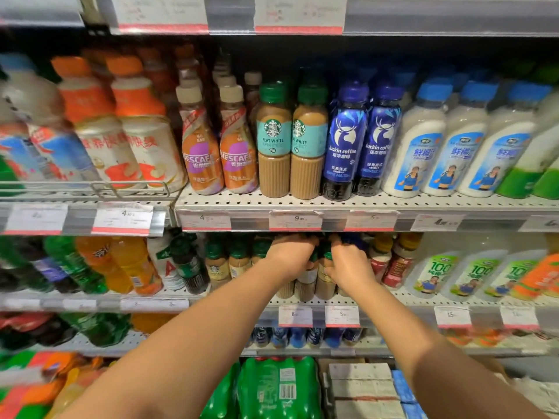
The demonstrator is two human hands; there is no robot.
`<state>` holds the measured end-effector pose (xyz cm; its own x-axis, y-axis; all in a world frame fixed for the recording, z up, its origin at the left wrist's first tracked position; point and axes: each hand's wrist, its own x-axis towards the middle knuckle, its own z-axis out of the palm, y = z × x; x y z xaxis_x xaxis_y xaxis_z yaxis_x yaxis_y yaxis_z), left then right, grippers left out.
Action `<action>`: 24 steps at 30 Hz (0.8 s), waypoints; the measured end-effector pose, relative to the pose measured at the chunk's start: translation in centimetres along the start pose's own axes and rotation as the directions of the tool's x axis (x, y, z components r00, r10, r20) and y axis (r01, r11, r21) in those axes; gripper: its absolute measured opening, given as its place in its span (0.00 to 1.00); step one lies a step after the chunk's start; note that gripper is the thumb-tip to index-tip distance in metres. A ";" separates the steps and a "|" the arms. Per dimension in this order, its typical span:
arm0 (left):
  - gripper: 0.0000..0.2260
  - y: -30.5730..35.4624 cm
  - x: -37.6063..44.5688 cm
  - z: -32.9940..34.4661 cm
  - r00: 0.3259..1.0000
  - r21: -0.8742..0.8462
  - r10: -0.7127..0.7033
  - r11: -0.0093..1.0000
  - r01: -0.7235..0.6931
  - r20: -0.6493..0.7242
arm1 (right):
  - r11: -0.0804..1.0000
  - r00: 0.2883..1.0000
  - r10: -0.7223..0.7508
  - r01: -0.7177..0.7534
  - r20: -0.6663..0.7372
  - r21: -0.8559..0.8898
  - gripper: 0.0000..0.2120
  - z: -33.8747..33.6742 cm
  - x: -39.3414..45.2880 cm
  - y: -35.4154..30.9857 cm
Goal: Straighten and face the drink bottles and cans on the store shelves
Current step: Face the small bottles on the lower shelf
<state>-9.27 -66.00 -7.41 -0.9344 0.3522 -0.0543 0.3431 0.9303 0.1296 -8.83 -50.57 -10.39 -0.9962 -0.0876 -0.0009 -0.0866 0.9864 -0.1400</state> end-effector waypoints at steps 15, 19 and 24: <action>0.23 -9.6 -5.5 -1.7 0.987 0.057 -0.142 0.988 0.147 -0.081 | 0.978 0.988 -0.148 0.153 0.049 -0.142 0.20 -1.6 -0.3 -3.7; 0.23 -9.6 -6.1 -1.0 0.986 0.035 -0.117 0.992 0.122 -0.115 | 0.984 0.990 -0.113 0.124 0.090 -0.129 0.19 -1.4 0.3 -4.0; 0.24 -9.6 -6.1 -0.5 0.982 0.048 -0.112 0.992 0.120 -0.153 | 0.977 0.988 -0.132 0.143 0.074 -0.158 0.24 -2.0 -0.1 -4.3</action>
<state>-6.95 -77.15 -7.84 -0.9705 0.2261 0.0839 0.2324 0.9698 0.0746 -8.38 -54.54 -7.85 -0.9722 -0.2275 -0.0554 -0.2289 0.9732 0.0198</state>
